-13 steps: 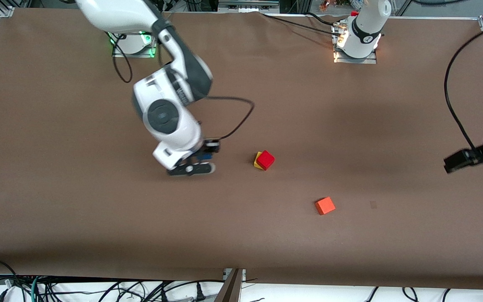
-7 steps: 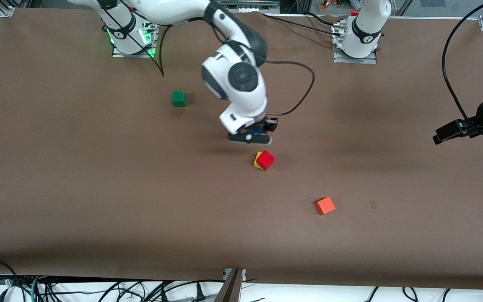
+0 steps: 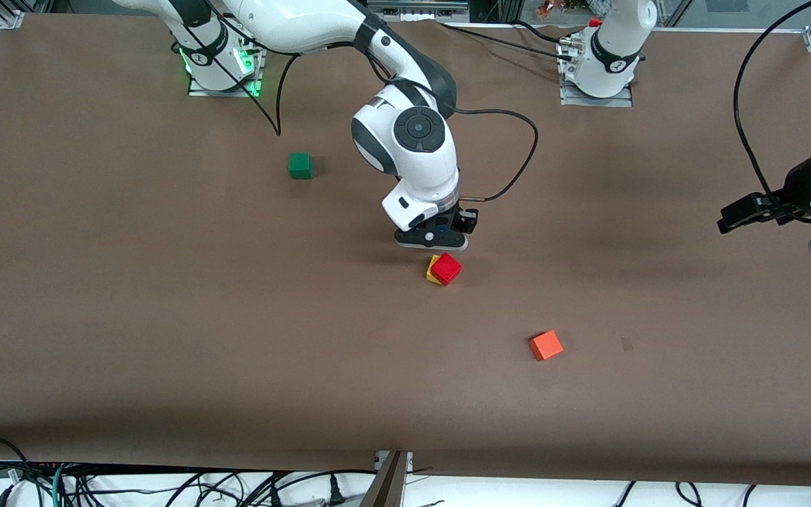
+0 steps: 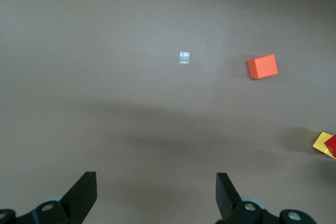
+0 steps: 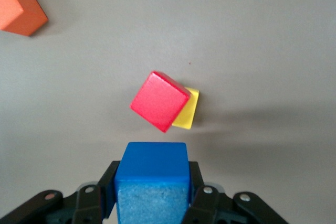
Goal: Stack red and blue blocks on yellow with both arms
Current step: 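Carry the blue cube with the right gripper above the red cube, then lower the blue cube onto the red cube with the right gripper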
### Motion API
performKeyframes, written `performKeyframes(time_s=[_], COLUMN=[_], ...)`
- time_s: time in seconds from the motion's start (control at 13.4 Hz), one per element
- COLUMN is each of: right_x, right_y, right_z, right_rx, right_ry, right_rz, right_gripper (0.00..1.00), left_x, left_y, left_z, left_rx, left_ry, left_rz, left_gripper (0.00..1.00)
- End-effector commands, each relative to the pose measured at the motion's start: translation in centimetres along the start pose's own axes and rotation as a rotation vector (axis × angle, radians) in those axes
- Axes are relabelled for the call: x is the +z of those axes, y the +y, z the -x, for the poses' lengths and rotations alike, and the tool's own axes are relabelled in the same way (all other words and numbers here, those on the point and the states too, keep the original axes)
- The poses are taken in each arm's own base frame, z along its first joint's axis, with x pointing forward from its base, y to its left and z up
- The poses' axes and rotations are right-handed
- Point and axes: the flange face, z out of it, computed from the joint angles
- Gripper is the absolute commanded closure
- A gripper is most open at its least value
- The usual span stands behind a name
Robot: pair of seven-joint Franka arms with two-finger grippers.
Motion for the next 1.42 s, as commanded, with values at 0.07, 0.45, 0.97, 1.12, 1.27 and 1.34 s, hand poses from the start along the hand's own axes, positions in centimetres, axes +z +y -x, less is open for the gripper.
performKeyframes(time_s=[0.07,0.45,0.97,1.12,1.27,1.34], right_x=[0.3,1.0,1.7,2.0,2.5,2.5], right_y=[-0.5,0.1,0.3,0.3,0.4,0.4], right_z=[-2.0,-3.1,-3.1,-3.0,-3.0,-3.0], right_rx=[-0.047,-0.035,-0.027,-0.027,-0.027,-0.027], right_ry=[0.068,0.088,0.072,0.070,0.067,0.067], right_rz=[-0.048,-0.074,-0.071,-0.070,-0.066,-0.066], right_gripper=[0.65,0.64,0.63,0.60,0.60,0.59], left_x=[-0.7,-0.4,-0.5,-0.5,-0.5,-0.5], left_y=[0.1,-0.5,-0.4,-0.4,-0.4,-0.4], left_z=[-0.7,-0.8,-0.8,-0.8,-0.8,-0.8], left_rx=[0.025,0.014,0.015,0.015,0.015,0.015], left_ry=[0.024,0.015,0.016,0.016,0.016,0.016], left_rz=[0.019,0.019,0.022,0.020,0.020,0.020], left_gripper=[0.00,0.00,0.00,0.00,0.00,0.00])
